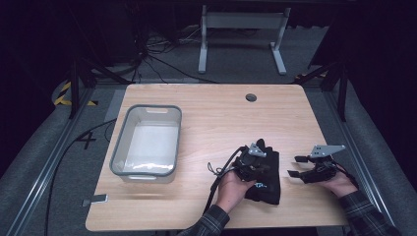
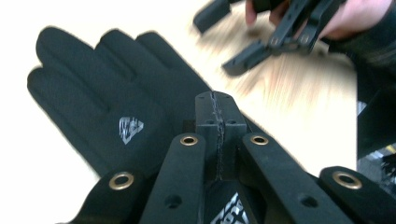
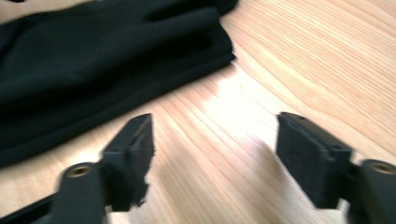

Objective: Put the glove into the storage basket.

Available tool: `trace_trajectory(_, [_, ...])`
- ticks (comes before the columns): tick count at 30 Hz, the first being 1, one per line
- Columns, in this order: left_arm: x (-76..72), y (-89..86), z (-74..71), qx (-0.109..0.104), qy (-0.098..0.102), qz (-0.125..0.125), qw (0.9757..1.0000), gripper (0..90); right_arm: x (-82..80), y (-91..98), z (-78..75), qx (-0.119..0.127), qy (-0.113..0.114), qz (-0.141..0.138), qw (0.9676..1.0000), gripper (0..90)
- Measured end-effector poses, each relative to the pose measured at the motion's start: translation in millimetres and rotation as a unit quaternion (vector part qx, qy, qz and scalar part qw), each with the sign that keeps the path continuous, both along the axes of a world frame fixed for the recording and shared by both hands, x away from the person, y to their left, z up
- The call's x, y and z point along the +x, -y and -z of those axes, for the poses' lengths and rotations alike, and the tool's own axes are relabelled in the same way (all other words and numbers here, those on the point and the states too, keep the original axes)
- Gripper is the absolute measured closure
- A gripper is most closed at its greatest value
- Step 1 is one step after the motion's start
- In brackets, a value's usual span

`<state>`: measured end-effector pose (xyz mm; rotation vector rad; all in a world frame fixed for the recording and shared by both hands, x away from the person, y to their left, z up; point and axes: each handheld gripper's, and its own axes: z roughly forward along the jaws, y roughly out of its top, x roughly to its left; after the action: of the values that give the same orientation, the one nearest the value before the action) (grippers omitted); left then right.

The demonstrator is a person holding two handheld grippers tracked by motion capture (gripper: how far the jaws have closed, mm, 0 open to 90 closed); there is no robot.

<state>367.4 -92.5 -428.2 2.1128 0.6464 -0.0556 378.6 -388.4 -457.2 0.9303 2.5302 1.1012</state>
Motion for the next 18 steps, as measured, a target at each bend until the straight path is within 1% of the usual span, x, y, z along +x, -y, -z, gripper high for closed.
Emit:
trace_trajectory(1, [-2.1, -0.9, 3.0, 0.000, -0.003, 0.003, 1.0000, 89.8, 0.6, 1.8, 1.1, -0.001, 0.002, 0.004, 1.0000, 20.7])
trace_trajectory(2, [-2.1, -0.9, 3.0, 0.000, -0.003, 0.003, 1.0000, 89.8, 1.4, 3.0, 2.1, -0.001, 0.005, 0.006, 1.0000, 19.3])
trace_trajectory(3, [-4.6, 0.3, 5.8, 0.003, -0.007, 0.008, 0.9999, 89.8, 2.7, 4.9, 2.9, -0.002, 0.004, 0.010, 0.9999, 17.9])
trace_trajectory(4, [-5.5, 1.9, 6.7, 0.005, -0.007, 0.012, 0.9999, 89.8, 3.3, 5.7, 3.5, -0.001, 0.005, 0.012, 0.9999, 16.4])
trace_trajectory(5, [-6.9, 4.2, 7.5, 0.004, -0.008, 0.016, 0.9998, 89.8, 3.9, 6.2, 4.5, 0.000, 0.007, 0.015, 0.9999, 16.1])
trace_trajectory(7, [-8.3, 6.5, 7.8, 0.004, -0.009, 0.019, 0.9998, 89.8, 4.3, 5.8, 6.1, -0.010, 0.012, 0.017, 0.9997, 15.5])
trace_trajectory(8, [-10.9, 12.6, 8.5, 0.005, -0.008, 0.032, 0.9995, 89.8, 4.0, 5.1, 7.4, -0.015, 0.018, 0.016, 0.9996, 15.1])
trace_trajectory(9, [-10.9, 12.6, 8.5, 0.005, -0.008, 0.032, 0.9995, 89.8, 4.0, 5.1, 7.4, -0.015, 0.018, 0.016, 0.9996, 15.1])
trace_trajectory(11, [-13.4, 18.8, 11.6, 0.007, -0.015, 0.043, 0.9989, 89.8, 3.7, 4.5, 8.0, -0.014, 0.021, 0.016, 0.9995, 15.1])
trace_trajectory(13, [-14.8, 24.7, 16.9, 0.018, -0.019, 0.051, 0.9984, 89.8, 3.7, 4.2, 8.9, -0.012, 0.026, 0.017, 0.9995, 14.7])
trace_trajectory(16, [-16.0, 28.8, 22.4, 0.033, -0.024, 0.053, 0.9978, 89.9, 3.8, 3.3, 9.3, -0.014, 0.026, 0.016, 0.9994, 13.7])
trace_trajectory(18, [-16.4, 29.2, 23.5, 0.041, -0.027, 0.054, 0.9974, 89.9, 4.0, 3.4, 9.3, -0.012, 0.025, 0.016, 0.9995, 13.6])
